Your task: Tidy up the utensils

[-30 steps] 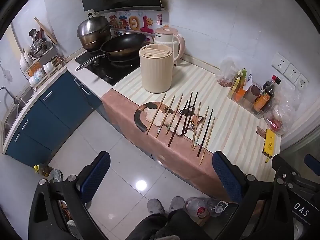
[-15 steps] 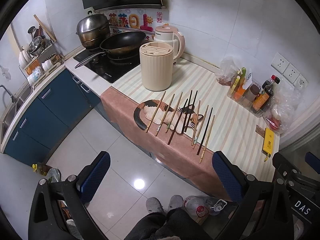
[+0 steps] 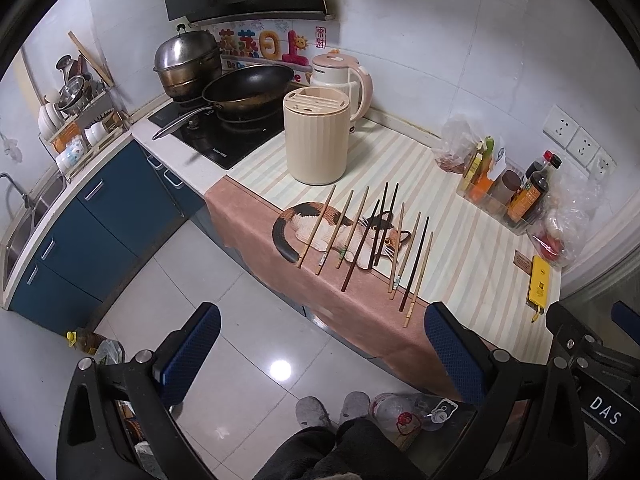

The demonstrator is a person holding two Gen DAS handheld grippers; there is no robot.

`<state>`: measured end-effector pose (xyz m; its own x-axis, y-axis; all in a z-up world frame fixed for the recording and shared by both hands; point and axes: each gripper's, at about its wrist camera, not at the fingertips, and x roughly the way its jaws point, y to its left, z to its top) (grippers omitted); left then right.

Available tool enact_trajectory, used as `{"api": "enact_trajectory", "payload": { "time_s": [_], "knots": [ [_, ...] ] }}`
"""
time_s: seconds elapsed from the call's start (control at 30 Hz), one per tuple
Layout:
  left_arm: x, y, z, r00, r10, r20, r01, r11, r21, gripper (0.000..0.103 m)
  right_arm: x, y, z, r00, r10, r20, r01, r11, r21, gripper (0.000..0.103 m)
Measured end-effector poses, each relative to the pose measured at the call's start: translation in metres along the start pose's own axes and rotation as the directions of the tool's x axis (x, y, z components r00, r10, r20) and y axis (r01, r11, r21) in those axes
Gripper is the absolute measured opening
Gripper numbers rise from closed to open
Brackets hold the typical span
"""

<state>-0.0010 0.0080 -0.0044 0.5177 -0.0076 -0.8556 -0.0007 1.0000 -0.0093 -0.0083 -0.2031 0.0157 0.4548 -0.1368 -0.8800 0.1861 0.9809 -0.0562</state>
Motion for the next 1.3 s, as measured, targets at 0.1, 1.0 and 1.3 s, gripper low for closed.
{"api": "enact_trajectory", "payload": {
  "time_s": [0.1, 1.0, 1.3],
  "knots": [
    [-0.0003, 0.0008, 0.0000, 1.000, -0.001, -0.001, 0.001, 1.000, 0.000, 0.103, -0.0002, 0.0003, -0.0002, 1.000, -0.001, 0.000, 0.001, 1.000, 0.000, 0.103],
    [-0.0050, 0.0078, 0.0034, 1.000, -0.007, 0.005, 0.007, 1.000, 0.000, 0.103, -0.0048, 0.0017, -0.0011, 1.000, -0.005, 0.008, 0.005, 1.000, -0.001, 0.103],
    [-0.0089, 0.0102, 0.0084, 1.000, -0.011, 0.009, 0.011, 1.000, 0.000, 0.103, -0.0072, 0.0007, -0.0021, 1.000, -0.007, 0.011, 0.007, 1.000, -0.001, 0.103]
  ]
}}
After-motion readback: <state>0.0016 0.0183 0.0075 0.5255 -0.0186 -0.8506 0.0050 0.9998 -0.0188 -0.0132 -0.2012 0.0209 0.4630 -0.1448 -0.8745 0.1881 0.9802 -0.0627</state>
